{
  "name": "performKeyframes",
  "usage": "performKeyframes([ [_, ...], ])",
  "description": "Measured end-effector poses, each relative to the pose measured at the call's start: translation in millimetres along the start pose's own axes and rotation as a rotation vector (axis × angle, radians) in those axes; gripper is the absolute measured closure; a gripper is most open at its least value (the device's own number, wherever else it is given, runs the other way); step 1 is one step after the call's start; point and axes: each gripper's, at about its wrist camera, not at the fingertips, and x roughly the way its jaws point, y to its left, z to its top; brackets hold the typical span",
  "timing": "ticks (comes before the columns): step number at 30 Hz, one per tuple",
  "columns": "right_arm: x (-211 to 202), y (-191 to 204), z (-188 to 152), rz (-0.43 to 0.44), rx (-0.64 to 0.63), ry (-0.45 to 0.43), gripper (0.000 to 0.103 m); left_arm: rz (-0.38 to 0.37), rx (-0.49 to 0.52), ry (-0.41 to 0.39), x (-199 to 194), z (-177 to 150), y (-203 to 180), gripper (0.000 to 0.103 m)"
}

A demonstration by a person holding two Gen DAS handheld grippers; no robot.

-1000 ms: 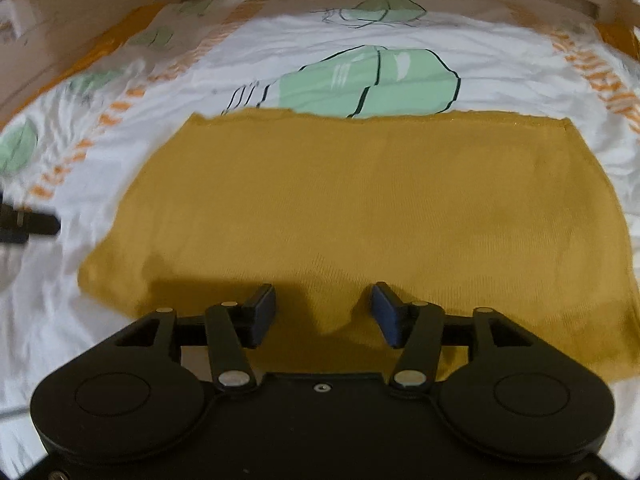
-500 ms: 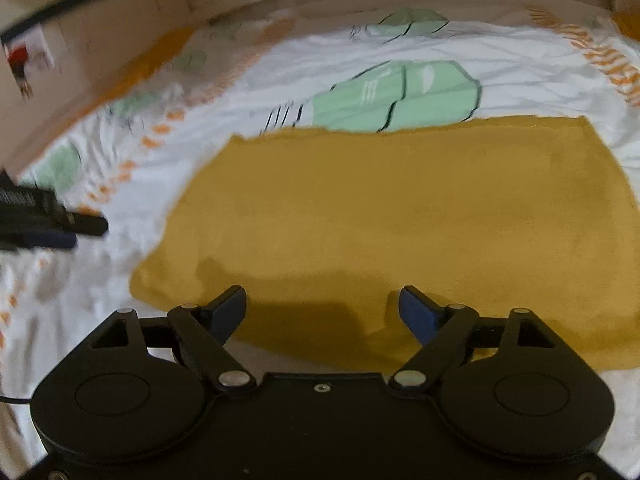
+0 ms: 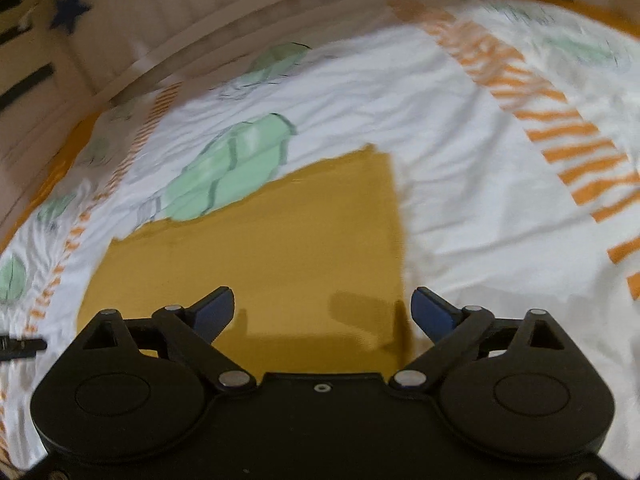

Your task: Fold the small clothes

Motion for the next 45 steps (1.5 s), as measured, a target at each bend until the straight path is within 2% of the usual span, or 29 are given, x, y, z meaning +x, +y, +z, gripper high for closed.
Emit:
performKeyframes([
  [4, 17, -29, 7, 0.037, 0.085, 0.036, 0.007, -0.007, -0.001, 0.017, 4, -1, -2, 0.042],
  [7, 34, -46, 6, 0.14, 0.153, 0.098, 0.004, -0.017, -0.002, 0.03, 7, -2, -3, 0.042],
  [8, 40, -50, 5, 0.169, 0.167, 0.104, 0.0, -0.019, 0.0, 0.033, 8, -2, -4, 0.042],
  [12, 52, -52, 7, 0.259, 0.194, 0.09, 0.0, -0.019, 0.007, 0.037, 9, -4, -4, 0.042],
  [21, 70, -58, 23, 0.344, 0.224, 0.063, 0.0, -0.021, -0.008, 0.043, 13, 0, -5, 0.042],
  [28, 80, -47, 31, 0.352, 0.185, 0.086, 0.001, -0.02, -0.017, 0.05, 14, 1, -3, 0.042],
  [29, 80, -46, 31, 0.349, 0.175, 0.09, 0.013, -0.02, -0.018, 0.048, 14, 1, -3, 0.042],
  [30, 79, -44, 32, 0.34, 0.165, 0.091, 0.04, -0.02, -0.018, 0.047, 14, 1, -2, 0.042],
  [31, 80, -44, 32, 0.339, 0.166, 0.104, 0.052, -0.021, -0.019, 0.045, 14, 2, -1, 0.042],
  [32, 81, -43, 32, 0.33, 0.179, 0.127, 0.069, -0.02, -0.021, 0.044, 13, 2, -1, 0.042],
  [37, 72, -20, 37, 0.252, 0.136, 0.12, 0.072, -0.015, -0.024, 0.031, 9, 4, 3, 0.042],
  [41, 60, 13, 47, 0.248, 0.103, 0.107, 0.074, -0.016, -0.027, 0.006, 1, 7, 10, 0.042],
  [45, 55, 55, 57, 0.282, 0.081, 0.101, 0.076, -0.009, -0.032, -0.021, -7, 11, 17, 0.042],
])
